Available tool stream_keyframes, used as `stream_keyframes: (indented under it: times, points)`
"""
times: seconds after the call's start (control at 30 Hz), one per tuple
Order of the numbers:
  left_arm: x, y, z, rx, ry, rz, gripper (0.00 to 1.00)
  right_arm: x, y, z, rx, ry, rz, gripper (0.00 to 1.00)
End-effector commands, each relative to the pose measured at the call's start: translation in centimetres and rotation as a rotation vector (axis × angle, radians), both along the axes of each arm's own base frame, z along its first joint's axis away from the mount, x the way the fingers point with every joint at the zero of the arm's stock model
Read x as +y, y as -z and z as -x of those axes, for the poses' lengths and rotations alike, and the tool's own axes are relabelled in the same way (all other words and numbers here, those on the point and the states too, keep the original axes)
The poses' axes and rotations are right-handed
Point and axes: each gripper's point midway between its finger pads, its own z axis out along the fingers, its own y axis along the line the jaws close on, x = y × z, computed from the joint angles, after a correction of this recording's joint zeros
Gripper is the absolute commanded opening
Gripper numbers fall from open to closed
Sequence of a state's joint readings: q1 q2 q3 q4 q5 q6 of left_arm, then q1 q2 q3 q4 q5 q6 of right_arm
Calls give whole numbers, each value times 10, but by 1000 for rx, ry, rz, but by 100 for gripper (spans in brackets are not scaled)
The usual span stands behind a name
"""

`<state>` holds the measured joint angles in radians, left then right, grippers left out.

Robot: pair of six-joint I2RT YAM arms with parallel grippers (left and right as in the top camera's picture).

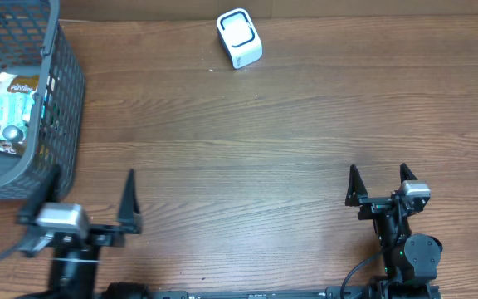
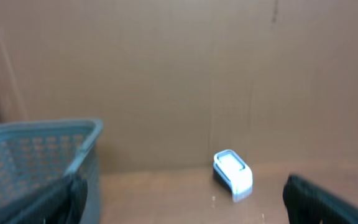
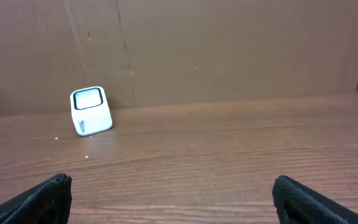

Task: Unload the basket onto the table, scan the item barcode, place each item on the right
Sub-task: 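Reach the left gripper into the grey basket and grasp the yellow bottle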

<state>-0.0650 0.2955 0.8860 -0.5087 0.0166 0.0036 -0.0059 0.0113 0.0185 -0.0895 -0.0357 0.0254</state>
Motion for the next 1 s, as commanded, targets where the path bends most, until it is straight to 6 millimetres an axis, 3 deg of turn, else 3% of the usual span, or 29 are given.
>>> stream_keyframes:
  times: [0.0, 0.17, 0.3, 0.43, 0.53, 0.73, 0.97]
  points:
    - [9, -39, -12, 114, -56, -50, 100, -1, 2, 0, -4, 8, 4, 100]
    - [7, -57, -45, 390, -46, -93, 100, -1, 2, 0, -4, 8, 4, 100]
    - [-11, -61, -82, 507, 46, -77, 100, -1, 2, 0, -4, 8, 4, 100]
    - [-27, -44, -116, 586, 128, -63, 100, -1, 2, 0, -4, 8, 4, 100]
    - [-26, -26, -137, 650, 115, -70, 100, -1, 2, 0, -4, 8, 4, 100]
    - [27, -5, -163, 716, -132, 38, 100, -1, 2, 0, -4, 8, 4, 100]
    - [122, 4, -149, 744, -398, 147, 100, -1, 2, 0, -4, 8, 4, 100]
